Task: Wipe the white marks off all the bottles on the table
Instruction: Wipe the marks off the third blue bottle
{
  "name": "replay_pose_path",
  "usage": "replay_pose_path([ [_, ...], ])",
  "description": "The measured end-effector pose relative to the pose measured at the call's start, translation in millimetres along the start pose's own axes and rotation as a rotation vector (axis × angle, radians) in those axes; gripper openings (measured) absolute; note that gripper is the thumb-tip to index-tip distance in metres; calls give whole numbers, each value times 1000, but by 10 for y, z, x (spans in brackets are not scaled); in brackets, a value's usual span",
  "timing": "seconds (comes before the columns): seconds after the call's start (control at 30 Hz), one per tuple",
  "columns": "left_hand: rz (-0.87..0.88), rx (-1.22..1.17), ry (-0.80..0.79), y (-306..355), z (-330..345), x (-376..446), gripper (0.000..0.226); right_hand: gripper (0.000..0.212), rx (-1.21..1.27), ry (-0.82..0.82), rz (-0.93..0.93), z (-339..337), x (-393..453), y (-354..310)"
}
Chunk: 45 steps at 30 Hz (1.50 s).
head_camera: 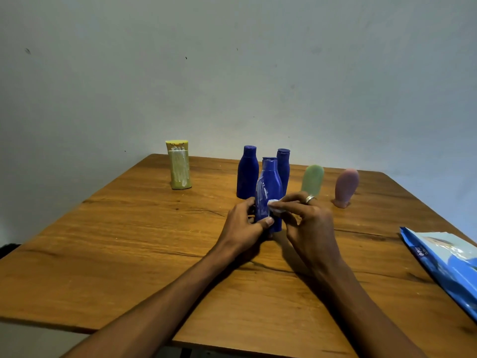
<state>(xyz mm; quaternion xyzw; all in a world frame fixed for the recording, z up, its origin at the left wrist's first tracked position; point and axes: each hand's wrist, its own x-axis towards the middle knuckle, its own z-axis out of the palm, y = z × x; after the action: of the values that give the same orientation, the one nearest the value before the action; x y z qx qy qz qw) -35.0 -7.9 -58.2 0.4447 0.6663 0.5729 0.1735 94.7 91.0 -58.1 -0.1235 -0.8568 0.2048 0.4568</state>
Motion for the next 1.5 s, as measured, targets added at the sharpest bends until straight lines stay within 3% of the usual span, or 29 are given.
replay_pose_path([
  [0.1, 3, -11, -11, 4, 7, -3, 45, 35, 15, 27, -12, -26, 26, -13],
  [0.3, 23, 13, -116, 21, 72, -21, 44, 34, -52, 292, -34, -59, 105, 57],
  [0.4, -2, -42, -98, 8, 54, -24, 44, 33, 3, 217, -20, -10, 97, 28],
  [0.53, -11, -48, 2, -44, -15, 26, 35, 33, 72, -39, 78, 47, 22, -61],
  [0.63, -8, 12, 24, -56, -14, 46, 42, 39, 37, -109, 117, 42, -1, -48],
  [0.73, -9, 0, -7, -23, 7, 28, 45, 40, 23, -37, 70, 5, 36, -16],
  [0.9, -5, -1, -89, 8, 40, 2, 45, 35, -29, 222, 3, -22, 99, 60],
  [1.27, -5, -150, 5, -48, -43, 74, 32, 26, 190, -124, 169, -32, 35, -64],
  [1.5, -2, -123, -38, -28, 4, 54, 45, 36, -5, 89, 126, 5, 54, 60],
])
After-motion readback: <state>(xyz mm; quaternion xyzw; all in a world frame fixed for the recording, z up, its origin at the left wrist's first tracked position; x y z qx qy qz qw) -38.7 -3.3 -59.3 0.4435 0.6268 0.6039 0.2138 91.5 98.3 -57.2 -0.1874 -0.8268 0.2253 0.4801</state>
